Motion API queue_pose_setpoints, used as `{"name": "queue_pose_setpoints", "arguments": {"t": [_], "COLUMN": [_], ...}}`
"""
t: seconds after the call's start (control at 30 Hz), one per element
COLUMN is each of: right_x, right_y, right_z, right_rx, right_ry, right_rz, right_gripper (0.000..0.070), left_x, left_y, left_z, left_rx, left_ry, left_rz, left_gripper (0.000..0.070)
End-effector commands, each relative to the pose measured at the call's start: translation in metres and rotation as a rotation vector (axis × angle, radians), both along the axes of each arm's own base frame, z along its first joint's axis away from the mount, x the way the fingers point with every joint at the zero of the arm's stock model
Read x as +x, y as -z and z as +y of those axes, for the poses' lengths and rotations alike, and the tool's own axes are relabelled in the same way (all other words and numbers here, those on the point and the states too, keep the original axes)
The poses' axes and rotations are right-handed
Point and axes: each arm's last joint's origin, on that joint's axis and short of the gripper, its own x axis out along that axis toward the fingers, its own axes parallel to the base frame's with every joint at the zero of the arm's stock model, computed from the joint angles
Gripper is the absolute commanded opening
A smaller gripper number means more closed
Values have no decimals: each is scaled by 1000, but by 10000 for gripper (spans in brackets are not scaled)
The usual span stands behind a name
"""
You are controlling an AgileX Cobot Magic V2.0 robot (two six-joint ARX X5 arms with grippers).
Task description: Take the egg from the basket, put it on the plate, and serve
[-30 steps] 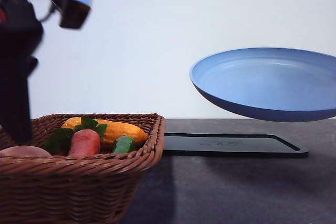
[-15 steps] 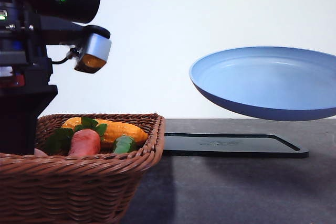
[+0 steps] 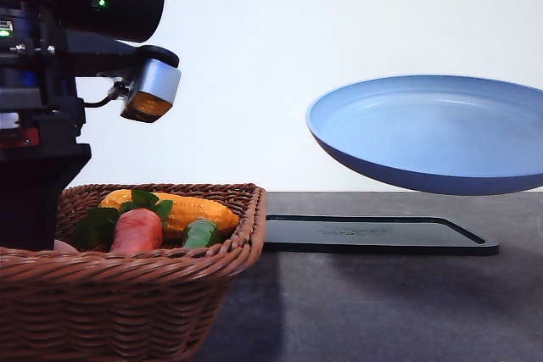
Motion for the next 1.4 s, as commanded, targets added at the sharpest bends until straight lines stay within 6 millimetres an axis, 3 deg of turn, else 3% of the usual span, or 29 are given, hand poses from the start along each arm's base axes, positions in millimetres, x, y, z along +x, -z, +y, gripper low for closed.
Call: {"name": "queue_pose_setpoints", "arguments": {"t": [0.0, 0.1, 0.23, 0.6, 0.73, 1.0, 1.37], "right_x": [2, 2, 2, 6, 12, 21, 23], "right_y": [-6, -6, -6, 1, 8, 23, 25], "right_z": [0, 0, 0, 4, 11, 35, 40], "right_rx": [12, 13, 19, 96, 127, 139, 137], "right_ry": [1, 2, 2, -27, -99, -244, -269], "right_rz": [-22, -22, -19, 67, 127, 219, 220], "right_gripper": [0, 0, 0, 0, 0, 0, 0], "left_x": [3, 6, 14, 27, 23, 2, 8], "left_y": [0, -6, -28, -140, -164, -156, -105], "left_z": [-4, -5, -10, -28, -41, -77, -115], "left_rx": [15, 36, -12, -322, -505, -552, -404], "left_ry": [12, -1, -39, -84, -34, 107, 149], "left_rz": [-15, -55, -119, -353, -348, -295, -165], "left_gripper": [156, 151, 151, 151, 151, 151, 151]}}
